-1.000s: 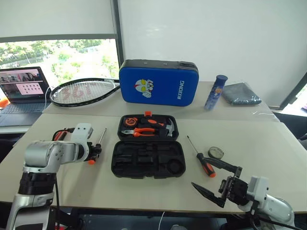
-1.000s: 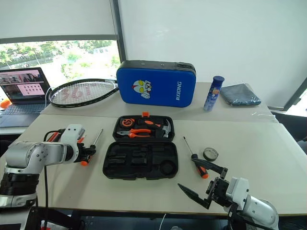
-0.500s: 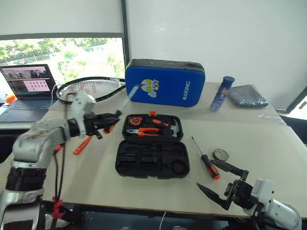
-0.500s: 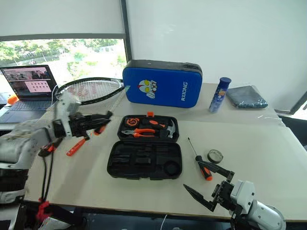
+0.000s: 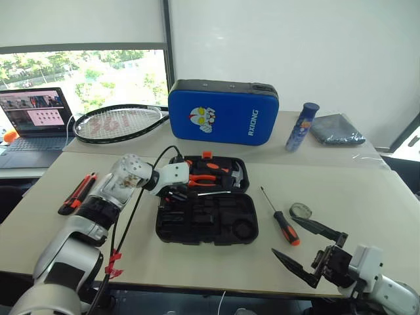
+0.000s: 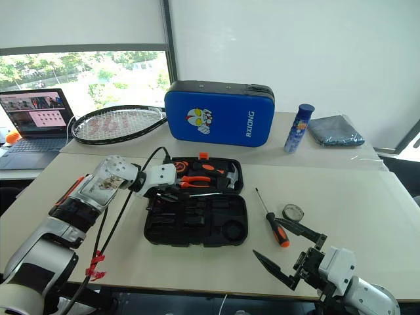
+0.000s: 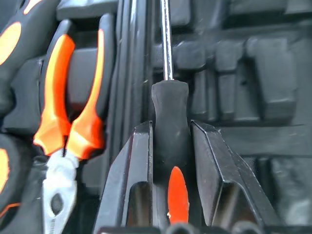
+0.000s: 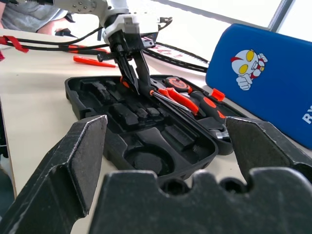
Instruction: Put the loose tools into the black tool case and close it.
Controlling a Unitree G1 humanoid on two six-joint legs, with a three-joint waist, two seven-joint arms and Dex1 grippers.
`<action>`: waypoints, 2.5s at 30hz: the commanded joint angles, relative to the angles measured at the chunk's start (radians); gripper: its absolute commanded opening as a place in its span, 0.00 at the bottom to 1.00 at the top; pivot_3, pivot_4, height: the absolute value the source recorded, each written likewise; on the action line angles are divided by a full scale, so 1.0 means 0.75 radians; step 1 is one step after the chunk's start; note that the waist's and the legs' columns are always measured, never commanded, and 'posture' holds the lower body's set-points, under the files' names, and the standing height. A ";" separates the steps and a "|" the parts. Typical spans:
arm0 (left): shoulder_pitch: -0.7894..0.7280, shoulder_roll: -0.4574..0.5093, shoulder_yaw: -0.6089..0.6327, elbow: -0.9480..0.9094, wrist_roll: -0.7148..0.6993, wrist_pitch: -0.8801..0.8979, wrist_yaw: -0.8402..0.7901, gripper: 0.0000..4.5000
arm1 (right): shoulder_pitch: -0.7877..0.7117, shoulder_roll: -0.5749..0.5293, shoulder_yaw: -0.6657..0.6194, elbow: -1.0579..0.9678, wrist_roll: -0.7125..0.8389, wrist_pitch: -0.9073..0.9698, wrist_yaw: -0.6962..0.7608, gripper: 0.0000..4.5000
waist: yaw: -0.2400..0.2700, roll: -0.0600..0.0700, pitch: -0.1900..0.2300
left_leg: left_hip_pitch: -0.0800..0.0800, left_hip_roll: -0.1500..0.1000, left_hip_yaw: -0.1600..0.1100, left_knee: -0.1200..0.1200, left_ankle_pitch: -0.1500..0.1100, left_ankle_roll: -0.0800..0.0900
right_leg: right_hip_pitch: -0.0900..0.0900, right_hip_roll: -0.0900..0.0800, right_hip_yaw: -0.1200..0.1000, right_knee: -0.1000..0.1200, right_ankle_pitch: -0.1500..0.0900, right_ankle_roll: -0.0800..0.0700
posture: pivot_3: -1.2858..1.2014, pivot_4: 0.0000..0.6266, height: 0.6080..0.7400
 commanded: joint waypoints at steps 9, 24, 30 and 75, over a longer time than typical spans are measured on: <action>-0.088 -0.052 -0.009 0.110 0.126 -0.156 -0.071 0.16 | 0.031 0.018 -0.013 -0.020 -0.013 -0.046 -0.009 1.00 | 0.003 0.000 0.000 | 0.000 0.000 0.000 0.003 0.000 0.000 | 0.001 0.000 0.000 0.001 0.000 0.000 | 0.52 0.24 1.00; -0.105 -0.100 0.019 0.121 0.236 -0.006 0.048 0.16 | 0.033 0.037 0.018 -0.013 -0.019 -0.050 0.004 1.00 | 0.008 0.000 0.000 | 0.001 0.000 -0.001 0.009 0.000 0.001 | 0.003 0.000 -0.001 0.004 0.000 0.003 | 0.52 0.24 1.00; -0.109 -0.109 0.023 0.096 0.238 0.014 0.059 0.16 | 0.033 0.034 0.034 -0.018 -0.015 -0.044 0.004 1.00 | 0.008 0.000 0.000 | 0.001 0.000 -0.001 0.011 0.000 0.001 | 0.003 0.000 -0.001 0.006 0.000 0.003 | 0.52 0.24 1.00; 0.024 -0.196 0.302 0.306 -0.014 -0.053 0.138 0.01 | -0.004 0.027 0.084 -0.043 -0.018 0.023 -0.030 1.00 | 0.007 0.001 0.000 | -0.002 0.000 -0.002 0.021 -0.001 0.003 | 0.002 0.001 -0.001 0.013 0.000 0.003 | 0.52 0.24 1.00</action>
